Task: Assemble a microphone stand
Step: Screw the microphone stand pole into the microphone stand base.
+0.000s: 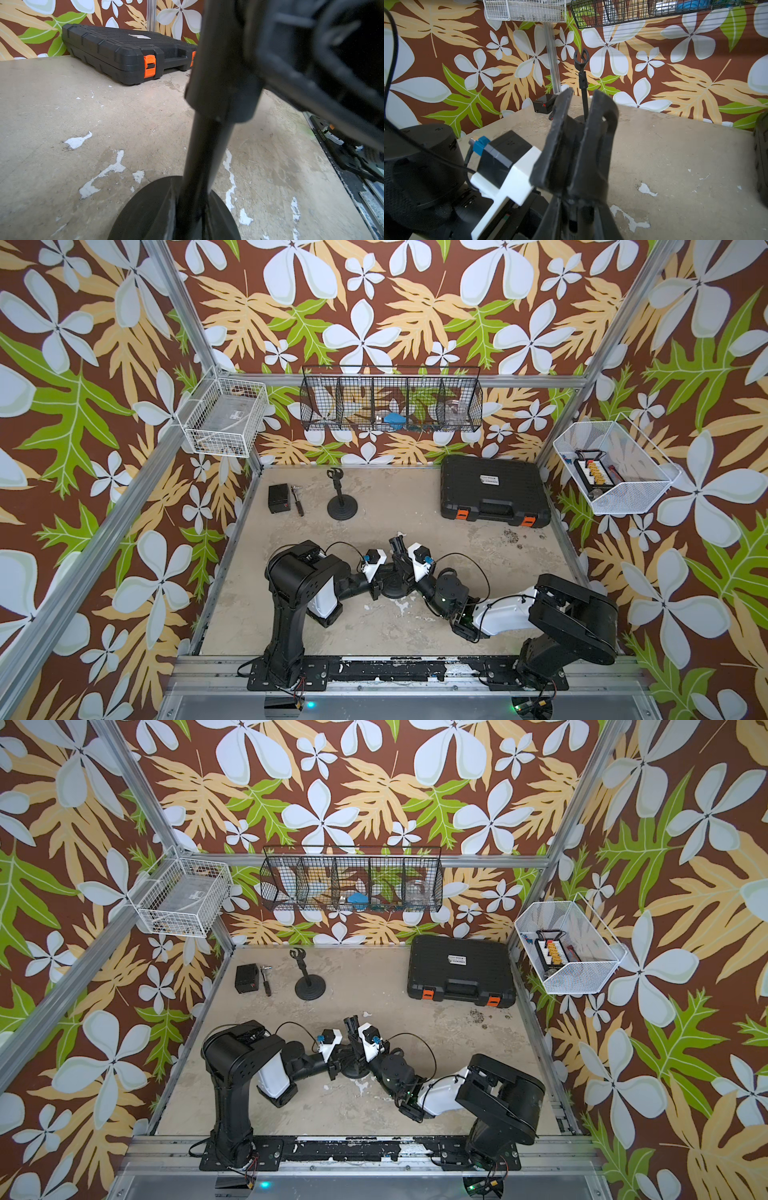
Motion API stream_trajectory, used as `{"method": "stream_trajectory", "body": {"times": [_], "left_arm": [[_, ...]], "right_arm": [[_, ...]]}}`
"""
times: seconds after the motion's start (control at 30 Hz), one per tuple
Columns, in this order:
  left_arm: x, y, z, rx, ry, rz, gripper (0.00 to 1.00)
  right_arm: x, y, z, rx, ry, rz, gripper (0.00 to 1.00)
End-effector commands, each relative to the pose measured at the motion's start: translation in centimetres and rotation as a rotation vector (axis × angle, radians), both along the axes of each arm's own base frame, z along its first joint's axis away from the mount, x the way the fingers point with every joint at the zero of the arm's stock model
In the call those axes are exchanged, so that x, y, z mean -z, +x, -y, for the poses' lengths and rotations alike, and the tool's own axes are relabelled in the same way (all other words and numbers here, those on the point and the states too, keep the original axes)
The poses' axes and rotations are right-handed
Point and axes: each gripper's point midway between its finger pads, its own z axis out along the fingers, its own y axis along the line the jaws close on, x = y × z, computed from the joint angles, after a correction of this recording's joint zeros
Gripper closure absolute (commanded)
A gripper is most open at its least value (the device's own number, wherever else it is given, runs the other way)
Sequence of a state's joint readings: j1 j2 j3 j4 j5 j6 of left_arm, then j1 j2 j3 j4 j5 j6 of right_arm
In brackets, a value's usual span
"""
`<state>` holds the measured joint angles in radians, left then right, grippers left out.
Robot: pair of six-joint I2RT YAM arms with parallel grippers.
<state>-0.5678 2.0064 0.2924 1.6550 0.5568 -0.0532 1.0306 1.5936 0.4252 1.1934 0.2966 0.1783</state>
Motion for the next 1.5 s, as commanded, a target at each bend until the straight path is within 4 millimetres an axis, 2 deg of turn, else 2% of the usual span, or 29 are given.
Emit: {"method": "stream_trajectory", "body": {"times": [0.0,0.03,0.1,0.3,0.43,0.5,0.7,1.03,1.13,1.27,1.37,1.47], "left_arm": [[-2.8,0.7,-0.3,-0.041,-0.076,0.095,0.84],[-2.6,0.7,-0.4,-0.043,-0.065,0.098,0.84],[-2.2,0.7,-0.5,-0.05,-0.046,0.099,0.85],[-1.5,0.5,-0.8,-0.054,-0.019,0.109,0.85],[-1.6,0.3,-0.9,-0.052,-0.014,0.124,0.86],[-1.6,0.3,-0.9,-0.055,-0.01,0.13,0.86],[-2.1,-0.1,-1.4,-0.063,-0.02,0.158,0.87],[-2.0,-0.5,-1.6,-0.062,-0.01,0.181,0.87],[-2.2,-0.4,-1.8,-0.075,-0.009,0.18,0.86],[-2.3,-0.1,-1.7,-0.08,-0.018,0.167,0.75],[-2.4,0.3,-1.6,-0.091,-0.031,0.152,0.59],[-2.3,0.8,-1.6,-0.108,-0.039,0.128,0.54]], "right_arm": [[4.8,-2.2,-0.4,-0.167,-0.145,-0.152,0.55],[4.4,-2.5,-0.5,-0.219,-0.125,-0.161,0.47],[3.5,-3.0,-0.2,-0.302,-0.099,-0.158,0.4],[2.2,-4.5,0.1,-0.544,-0.156,-0.093,0.38],[1.1,-3.0,0.7,-0.581,-0.141,-0.076,0.46],[0.6,-2.2,0.6,-0.601,-0.136,-0.079,0.46],[0.1,-0.5,-1.0,-0.645,-0.183,-0.056,0.46],[0.1,-1.1,-2.6,-0.778,-0.192,-0.05,0.68],[0.5,-1.3,-2.6,-0.79,-0.199,-0.057,0.81],[1.1,-1.1,-2.1,-0.745,-0.208,-0.064,1.0],[1.3,-0.8,-1.6,-0.668,-0.201,-0.059,1.0],[1.7,-0.2,-0.8,-0.528,-0.201,-0.038,1.0]]}}
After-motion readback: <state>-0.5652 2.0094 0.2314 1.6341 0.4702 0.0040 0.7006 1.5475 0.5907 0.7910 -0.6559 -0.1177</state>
